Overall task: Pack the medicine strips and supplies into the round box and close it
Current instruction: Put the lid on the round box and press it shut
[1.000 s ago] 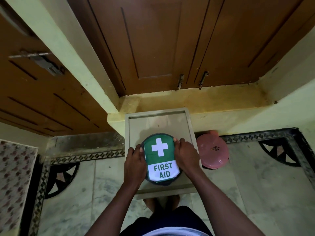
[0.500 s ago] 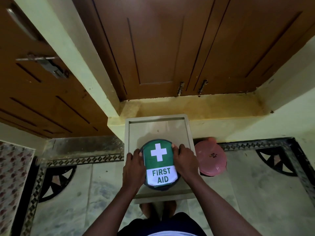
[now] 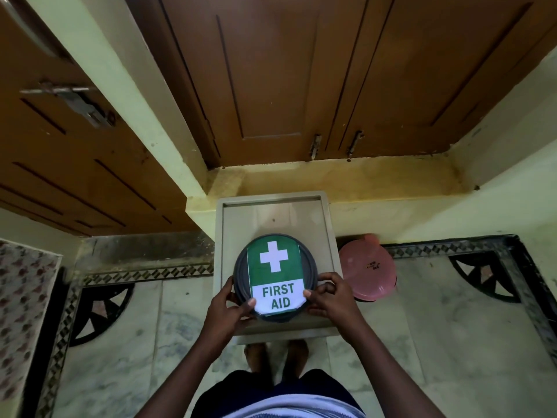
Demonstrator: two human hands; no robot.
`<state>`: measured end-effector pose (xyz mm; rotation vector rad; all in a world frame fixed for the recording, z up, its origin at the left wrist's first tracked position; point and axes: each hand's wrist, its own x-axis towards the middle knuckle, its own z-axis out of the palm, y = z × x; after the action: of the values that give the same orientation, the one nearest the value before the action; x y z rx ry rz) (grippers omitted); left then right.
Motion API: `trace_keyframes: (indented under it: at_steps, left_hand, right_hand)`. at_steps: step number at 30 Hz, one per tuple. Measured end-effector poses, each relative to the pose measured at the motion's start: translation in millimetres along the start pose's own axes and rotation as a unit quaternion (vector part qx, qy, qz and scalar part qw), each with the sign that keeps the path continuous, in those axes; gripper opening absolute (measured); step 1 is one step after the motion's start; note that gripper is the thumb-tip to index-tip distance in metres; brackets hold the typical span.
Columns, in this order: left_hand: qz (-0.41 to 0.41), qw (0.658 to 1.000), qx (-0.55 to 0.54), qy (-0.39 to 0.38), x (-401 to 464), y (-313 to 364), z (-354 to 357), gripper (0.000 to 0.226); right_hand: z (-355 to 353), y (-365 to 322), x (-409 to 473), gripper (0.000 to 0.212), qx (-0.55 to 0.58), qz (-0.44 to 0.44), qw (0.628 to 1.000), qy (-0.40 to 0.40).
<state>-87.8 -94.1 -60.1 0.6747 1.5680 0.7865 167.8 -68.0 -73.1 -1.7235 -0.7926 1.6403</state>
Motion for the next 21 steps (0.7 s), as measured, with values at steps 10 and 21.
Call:
trace_keyframes:
  at_steps: [10,21]
  left_hand:
    - [-0.012,1.0,-0.018,0.009,8,7,4,0.057]
    - [0.059,0.997,0.054,-0.007,64,59,5,0.051]
  right_hand:
    - [8,-10,6,0.037,-0.063,-0.028,0.997,0.027]
    - [25,-57,51,0.032,-0.044,-0.042,0.996,0.065]
